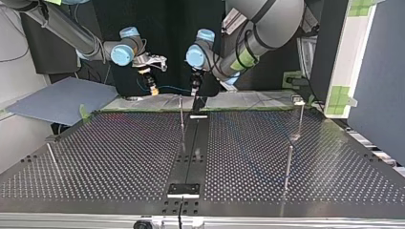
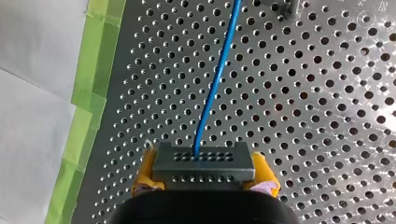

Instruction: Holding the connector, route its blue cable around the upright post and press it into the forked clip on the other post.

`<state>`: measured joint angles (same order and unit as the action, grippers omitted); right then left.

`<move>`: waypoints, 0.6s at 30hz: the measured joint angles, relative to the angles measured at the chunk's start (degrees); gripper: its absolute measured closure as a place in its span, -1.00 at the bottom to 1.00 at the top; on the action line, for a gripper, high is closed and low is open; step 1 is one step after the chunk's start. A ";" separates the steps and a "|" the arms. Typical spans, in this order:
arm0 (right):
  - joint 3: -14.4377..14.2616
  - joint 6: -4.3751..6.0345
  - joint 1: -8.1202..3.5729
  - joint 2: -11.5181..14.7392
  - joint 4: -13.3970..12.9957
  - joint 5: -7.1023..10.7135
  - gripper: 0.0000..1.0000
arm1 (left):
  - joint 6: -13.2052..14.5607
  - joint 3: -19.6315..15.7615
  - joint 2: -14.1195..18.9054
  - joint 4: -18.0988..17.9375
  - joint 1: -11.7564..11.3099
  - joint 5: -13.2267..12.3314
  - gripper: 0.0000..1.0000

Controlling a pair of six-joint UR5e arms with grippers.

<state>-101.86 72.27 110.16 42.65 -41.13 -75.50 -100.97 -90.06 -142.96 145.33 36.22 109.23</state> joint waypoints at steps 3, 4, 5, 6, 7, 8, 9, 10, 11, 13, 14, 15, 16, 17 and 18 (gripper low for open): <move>0.00 -0.01 0.01 -0.02 -0.06 0.17 1.00 | -0.30 0.68 -0.25 -0.28 -0.43 -0.01 -1.00; 0.00 -0.01 0.01 -0.01 -0.08 0.23 1.00 | -0.42 1.02 -0.27 -0.35 -0.61 -0.03 -1.00; 0.00 -0.02 0.01 -0.01 -0.08 0.29 1.00 | -0.48 1.27 -0.29 -0.39 -0.73 -0.04 -1.00; 0.00 -0.02 0.01 -0.01 -0.09 0.33 1.00 | -0.53 1.53 -0.29 -0.39 -0.83 -0.04 -1.00; 0.00 -0.01 0.01 0.00 -0.10 0.39 1.00 | -0.57 1.87 -0.30 -0.35 -0.93 -0.03 -1.00; 0.01 -0.01 0.01 0.00 -0.10 0.42 1.00 | -0.61 2.08 -0.30 -0.32 -0.99 0.01 -1.00; 0.01 -0.02 0.01 0.00 -0.10 0.45 1.00 | -0.66 2.24 -0.30 -0.28 -1.06 0.11 -1.00; 0.01 -0.04 0.00 0.01 -0.10 0.50 1.00 | -0.73 2.39 -0.31 -0.18 -1.14 0.37 -1.00; 0.01 -0.05 -0.01 0.01 -0.10 0.53 1.00 | -0.78 2.47 -0.32 -0.07 -1.19 0.64 -1.00; 0.02 -0.06 -0.04 0.01 -0.11 0.57 1.00 | -0.93 2.55 -0.38 0.18 -1.31 1.48 -1.00; 0.02 -0.06 -0.05 0.02 -0.12 0.59 1.00 | -1.03 2.56 -0.39 0.25 -1.35 1.87 -1.00; 0.02 -0.06 -0.05 0.02 -0.12 0.59 1.00 | -1.17 2.57 -0.40 0.30 -1.39 2.25 -1.00; 0.02 -0.06 -0.06 0.02 -0.14 0.60 1.00 | -1.34 2.58 -0.40 0.34 -1.42 2.79 -1.00; 0.02 -0.06 -0.06 0.02 -0.15 0.61 1.00 | -1.44 2.58 -0.40 0.33 -1.44 3.19 -1.00; 0.02 -0.05 -0.07 0.02 -0.16 0.63 1.00 | -1.52 2.59 -0.40 0.33 -1.46 3.57 -1.00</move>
<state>-101.83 72.21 110.09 42.67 -41.29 -74.87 -102.48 -87.47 -143.36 145.67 34.77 112.80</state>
